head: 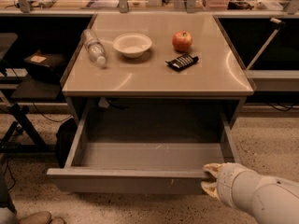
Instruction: Open top drawer
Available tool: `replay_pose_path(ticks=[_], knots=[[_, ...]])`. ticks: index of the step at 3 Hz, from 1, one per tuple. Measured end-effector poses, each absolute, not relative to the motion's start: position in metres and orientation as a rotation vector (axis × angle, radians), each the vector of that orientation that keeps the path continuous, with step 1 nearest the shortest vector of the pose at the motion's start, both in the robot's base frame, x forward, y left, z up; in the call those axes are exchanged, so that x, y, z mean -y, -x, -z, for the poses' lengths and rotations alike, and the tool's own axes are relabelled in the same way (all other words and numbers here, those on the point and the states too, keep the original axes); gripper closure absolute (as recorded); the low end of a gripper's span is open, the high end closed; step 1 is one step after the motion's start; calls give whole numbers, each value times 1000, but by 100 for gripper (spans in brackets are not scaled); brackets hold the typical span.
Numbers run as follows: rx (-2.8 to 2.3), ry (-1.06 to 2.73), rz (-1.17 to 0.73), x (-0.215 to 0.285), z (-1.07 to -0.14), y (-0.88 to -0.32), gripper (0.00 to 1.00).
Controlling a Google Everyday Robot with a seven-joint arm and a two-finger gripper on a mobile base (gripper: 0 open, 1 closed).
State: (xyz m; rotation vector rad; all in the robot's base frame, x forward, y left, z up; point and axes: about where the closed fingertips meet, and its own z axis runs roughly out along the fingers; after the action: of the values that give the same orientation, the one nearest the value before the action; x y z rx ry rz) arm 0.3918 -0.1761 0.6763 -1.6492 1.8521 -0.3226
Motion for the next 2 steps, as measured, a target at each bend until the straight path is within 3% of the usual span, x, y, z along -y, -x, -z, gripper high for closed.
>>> replay_pose_path(ticks=[2], knots=[[-1856,1646,346,181,-679,-382,100]])
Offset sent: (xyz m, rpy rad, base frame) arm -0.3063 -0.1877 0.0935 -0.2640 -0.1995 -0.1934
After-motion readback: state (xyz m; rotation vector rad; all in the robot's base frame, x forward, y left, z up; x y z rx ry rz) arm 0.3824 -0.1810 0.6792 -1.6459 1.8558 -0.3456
